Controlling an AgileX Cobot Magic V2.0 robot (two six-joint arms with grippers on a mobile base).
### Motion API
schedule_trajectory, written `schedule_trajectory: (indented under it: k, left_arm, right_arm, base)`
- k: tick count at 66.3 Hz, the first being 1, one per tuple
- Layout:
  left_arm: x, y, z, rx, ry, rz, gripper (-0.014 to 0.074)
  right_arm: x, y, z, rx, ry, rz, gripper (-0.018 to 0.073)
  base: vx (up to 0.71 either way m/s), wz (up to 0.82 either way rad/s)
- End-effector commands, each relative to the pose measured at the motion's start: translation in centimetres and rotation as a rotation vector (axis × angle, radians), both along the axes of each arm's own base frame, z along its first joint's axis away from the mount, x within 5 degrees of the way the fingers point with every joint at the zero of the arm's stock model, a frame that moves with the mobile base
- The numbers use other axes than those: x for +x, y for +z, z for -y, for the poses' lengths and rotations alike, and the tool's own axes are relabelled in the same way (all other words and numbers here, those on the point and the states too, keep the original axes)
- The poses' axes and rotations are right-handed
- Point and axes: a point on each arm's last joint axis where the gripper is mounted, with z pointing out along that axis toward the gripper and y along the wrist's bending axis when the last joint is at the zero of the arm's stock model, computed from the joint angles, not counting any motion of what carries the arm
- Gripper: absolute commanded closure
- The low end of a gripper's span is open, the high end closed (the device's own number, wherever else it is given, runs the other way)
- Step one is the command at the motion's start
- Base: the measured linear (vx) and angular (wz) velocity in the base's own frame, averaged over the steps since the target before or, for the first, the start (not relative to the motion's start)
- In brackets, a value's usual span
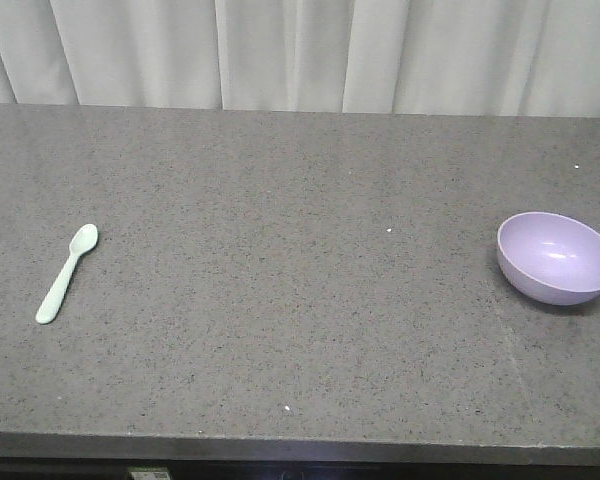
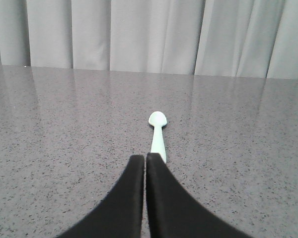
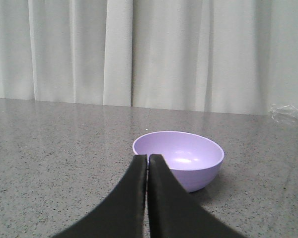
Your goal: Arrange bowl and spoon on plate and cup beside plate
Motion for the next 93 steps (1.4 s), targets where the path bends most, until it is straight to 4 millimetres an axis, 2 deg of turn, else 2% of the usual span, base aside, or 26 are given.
schedule_trajectory:
  k: [1,93]
  left_arm:
    - [0.02,-0.16,0.02,-0.018,-0.002,0.058,0.0602]
    - [0.02,-0.16,0.02,-0.018,-0.002,0.058,0.0602]
  right_arm:
    - [-0.10,0.45,0.11,-0.008,-0.015,0.076,0.0563]
    - [-0.10,0.45,0.11,-0.008,-0.015,0.076,0.0563]
  base:
    - [0.00,0.00]
    - [0.00,0.00]
